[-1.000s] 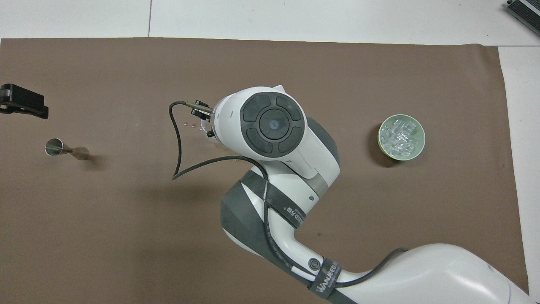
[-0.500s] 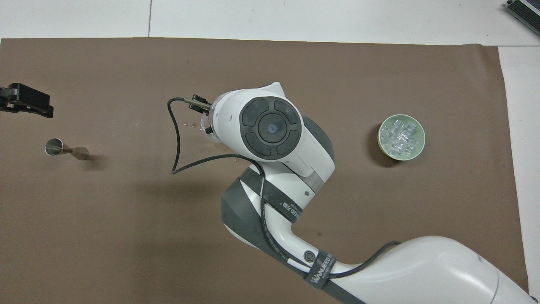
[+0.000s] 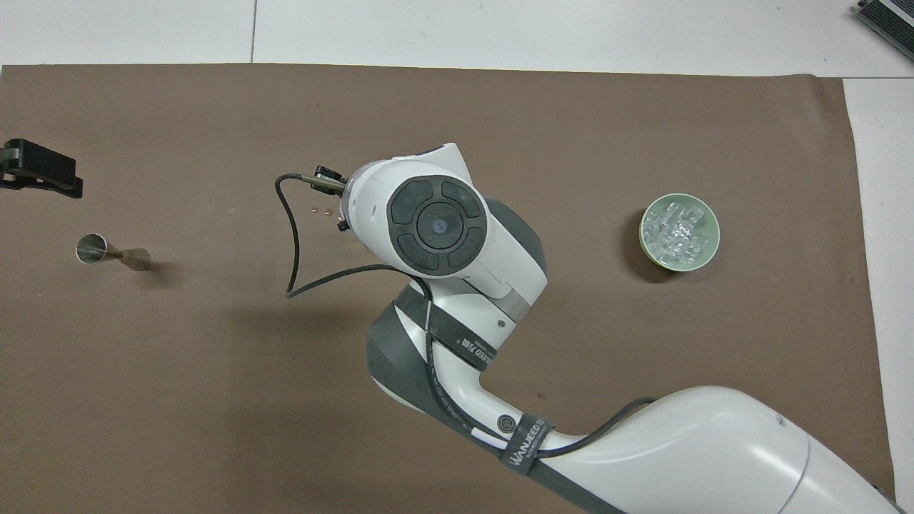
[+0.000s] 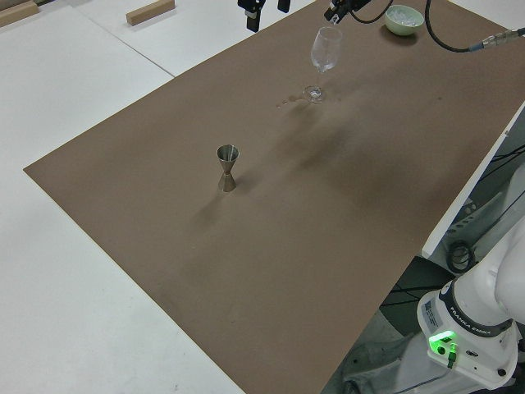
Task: Pour wine and add ice with both arms
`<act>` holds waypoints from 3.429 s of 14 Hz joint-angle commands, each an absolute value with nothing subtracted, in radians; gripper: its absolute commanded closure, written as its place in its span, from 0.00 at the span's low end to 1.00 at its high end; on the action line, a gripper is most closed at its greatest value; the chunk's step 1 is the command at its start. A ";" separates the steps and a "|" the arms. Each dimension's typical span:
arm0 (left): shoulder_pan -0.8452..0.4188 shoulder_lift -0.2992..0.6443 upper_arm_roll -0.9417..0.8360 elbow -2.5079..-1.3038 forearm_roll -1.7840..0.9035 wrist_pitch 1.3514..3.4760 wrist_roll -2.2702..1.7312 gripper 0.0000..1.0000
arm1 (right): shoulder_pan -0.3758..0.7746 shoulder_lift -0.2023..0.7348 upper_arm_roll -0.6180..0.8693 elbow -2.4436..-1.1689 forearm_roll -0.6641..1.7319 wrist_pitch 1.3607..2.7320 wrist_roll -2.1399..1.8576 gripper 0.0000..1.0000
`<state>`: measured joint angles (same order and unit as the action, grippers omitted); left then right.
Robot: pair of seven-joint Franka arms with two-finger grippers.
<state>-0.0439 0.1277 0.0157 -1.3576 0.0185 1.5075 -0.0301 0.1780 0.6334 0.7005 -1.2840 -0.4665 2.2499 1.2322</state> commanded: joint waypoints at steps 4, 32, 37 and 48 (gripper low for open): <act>-0.046 0.123 0.009 -1.364 0.006 1.529 -0.020 0.00 | 0.175 0.653 0.721 -1.281 -0.508 2.241 1.266 0.98; -0.043 0.123 0.009 -1.362 -0.012 1.531 -0.018 0.00 | 0.172 0.641 0.735 -1.275 -0.509 2.269 1.264 0.00; -0.044 0.124 0.009 -1.361 -0.012 1.532 -0.021 0.00 | 0.156 0.552 0.669 -1.278 -0.543 2.241 1.236 0.00; -0.049 0.123 0.008 -1.359 -0.011 1.526 -0.031 0.00 | 0.147 0.424 0.390 -1.284 -0.440 2.120 0.955 0.00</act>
<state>-0.0459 0.1279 0.0040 -1.3568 -0.0079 1.5186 -0.0298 0.1517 0.4648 0.4284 -1.2634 -0.4868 2.1554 1.0271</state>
